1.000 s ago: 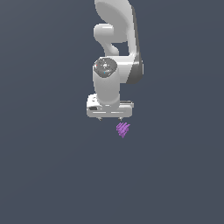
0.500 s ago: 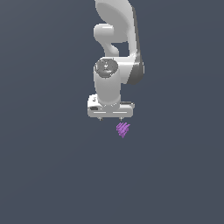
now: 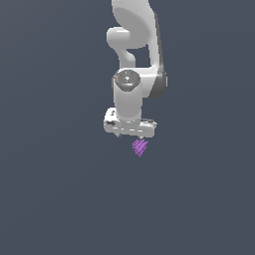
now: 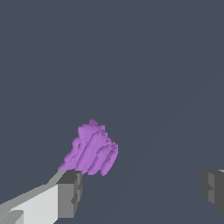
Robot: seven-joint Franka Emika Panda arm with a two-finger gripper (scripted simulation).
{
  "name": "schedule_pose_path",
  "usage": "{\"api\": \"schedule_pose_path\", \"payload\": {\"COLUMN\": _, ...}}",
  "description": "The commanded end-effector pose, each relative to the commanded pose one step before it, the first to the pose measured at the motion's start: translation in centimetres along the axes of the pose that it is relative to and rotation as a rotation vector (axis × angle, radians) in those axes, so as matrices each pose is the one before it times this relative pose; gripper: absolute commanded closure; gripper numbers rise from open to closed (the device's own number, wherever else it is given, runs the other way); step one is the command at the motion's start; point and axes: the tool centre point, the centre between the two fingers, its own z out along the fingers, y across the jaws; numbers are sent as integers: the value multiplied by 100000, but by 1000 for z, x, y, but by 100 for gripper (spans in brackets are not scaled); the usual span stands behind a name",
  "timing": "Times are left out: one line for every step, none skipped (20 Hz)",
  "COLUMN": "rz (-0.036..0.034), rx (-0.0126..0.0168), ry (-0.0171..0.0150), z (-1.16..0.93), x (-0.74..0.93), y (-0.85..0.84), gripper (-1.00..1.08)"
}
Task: Pick up the object and move it to a goal position.
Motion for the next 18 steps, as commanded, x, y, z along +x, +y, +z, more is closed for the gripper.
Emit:
{"api": "schedule_pose_path", "payload": {"rz": 4826, "rx": -230, "ry": 506, "z": 434, "x": -110, "y": -519, "gripper": -92}}
{"api": "schedule_pose_path", "payload": {"rz": 2160, "rx": -94, "ry": 237, "z": 189, "x": -61, "y": -221, "gripper": -92}}
{"api": "schedule_pose_path", "payload": {"rz": 2174, "rx": -89, "ry": 242, "z": 189, "x": -68, "y": -220, "gripper": -92}}
{"api": "schedule_pose_path", "payload": {"rz": 2174, "rx": -84, "ry": 245, "z": 188, "x": -75, "y": -217, "gripper": -92}}
{"api": "schedule_pose_path", "payload": {"rz": 2173, "rx": -78, "ry": 249, "z": 187, "x": -81, "y": -215, "gripper": -92}}
{"api": "schedule_pose_path", "payload": {"rz": 2172, "rx": -73, "ry": 252, "z": 185, "x": -88, "y": -212, "gripper": -92}}
{"api": "schedule_pose_path", "payload": {"rz": 2172, "rx": -67, "ry": 256, "z": 184, "x": -94, "y": -208, "gripper": -92}}
{"api": "schedule_pose_path", "payload": {"rz": 2171, "rx": -61, "ry": 259, "z": 183, "x": -100, "y": -205, "gripper": -92}}
{"api": "schedule_pose_path", "payload": {"rz": 2169, "rx": -54, "ry": 262, "z": 182, "x": -106, "y": -202, "gripper": -92}}
{"api": "schedule_pose_path", "payload": {"rz": 2170, "rx": -48, "ry": 265, "z": 180, "x": -112, "y": -198, "gripper": -92}}
{"api": "schedule_pose_path", "payload": {"rz": 2153, "rx": -41, "ry": 265, "z": 178, "x": -117, "y": -193, "gripper": -92}}
{"api": "schedule_pose_path", "payload": {"rz": 2054, "rx": -33, "ry": 256, "z": 168, "x": -117, "y": -180, "gripper": -92}}
{"api": "schedule_pose_path", "payload": {"rz": 1943, "rx": -26, "ry": 244, "z": 158, "x": -116, "y": -167, "gripper": -92}}
{"api": "schedule_pose_path", "payload": {"rz": 1829, "rx": -20, "ry": 231, "z": 148, "x": -114, "y": -155, "gripper": -92}}
{"api": "schedule_pose_path", "payload": {"rz": 1721, "rx": -14, "ry": 219, "z": 138, "x": -109, "y": -141, "gripper": -92}}
{"api": "schedule_pose_path", "payload": {"rz": 1606, "rx": -9, "ry": 206, "z": 129, "x": -106, "y": -131, "gripper": -92}}
{"api": "schedule_pose_path", "payload": {"rz": 1497, "rx": -5, "ry": 193, "z": 119, "x": -101, "y": -118, "gripper": -92}}
{"api": "schedule_pose_path", "payload": {"rz": 1385, "rx": -2, "ry": 179, "z": 110, "x": -96, "y": -108, "gripper": -92}}
